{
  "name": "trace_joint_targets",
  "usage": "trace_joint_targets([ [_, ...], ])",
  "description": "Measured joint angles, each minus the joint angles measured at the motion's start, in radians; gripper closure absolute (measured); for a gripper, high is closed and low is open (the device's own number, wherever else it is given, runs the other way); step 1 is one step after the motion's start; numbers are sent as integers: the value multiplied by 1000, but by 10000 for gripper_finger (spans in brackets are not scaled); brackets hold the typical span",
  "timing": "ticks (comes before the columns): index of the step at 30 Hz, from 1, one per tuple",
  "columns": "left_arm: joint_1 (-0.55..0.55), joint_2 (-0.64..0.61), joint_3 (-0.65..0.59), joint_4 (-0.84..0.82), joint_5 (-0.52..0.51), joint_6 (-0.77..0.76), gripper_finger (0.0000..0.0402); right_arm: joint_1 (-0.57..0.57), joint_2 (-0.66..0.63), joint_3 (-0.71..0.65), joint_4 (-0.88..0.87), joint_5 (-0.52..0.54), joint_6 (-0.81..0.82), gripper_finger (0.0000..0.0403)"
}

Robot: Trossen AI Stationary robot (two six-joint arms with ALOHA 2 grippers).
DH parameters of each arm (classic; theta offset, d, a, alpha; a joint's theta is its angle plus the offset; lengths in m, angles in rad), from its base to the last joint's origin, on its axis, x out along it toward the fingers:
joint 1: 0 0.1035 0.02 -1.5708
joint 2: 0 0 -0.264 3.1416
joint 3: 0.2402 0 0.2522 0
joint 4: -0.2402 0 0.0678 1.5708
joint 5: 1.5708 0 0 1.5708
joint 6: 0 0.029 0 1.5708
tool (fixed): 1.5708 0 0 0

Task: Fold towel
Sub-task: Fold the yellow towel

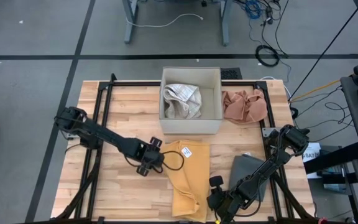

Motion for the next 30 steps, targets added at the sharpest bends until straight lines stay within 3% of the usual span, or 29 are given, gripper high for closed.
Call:
trace_joint_targets([
  [5, 32, 0, -43, 127, 8, 35, 213, 0, 0, 0, 1, 0, 2, 294],
  [10, 35, 0, -44, 144, 9, 90, 213, -1, 0, 0, 1, 0, 1, 294],
  [15, 59, 0, -71, 176, 85, 123, 214, -12, 0, 0, 1, 0, -3, 294],
  [20, 90, -3, -114, 266, 95, 116, 218, -18, 0, 0, 2, 0, -4, 294],
  [24, 104, 0, -125, 331, 92, 138, 258, -18, 0, 0, 5, -1, -3, 294],
  [30, 107, 2, -125, 343, 72, 194, 369, -17, 0, 0, 1, -1, 20, 294],
])
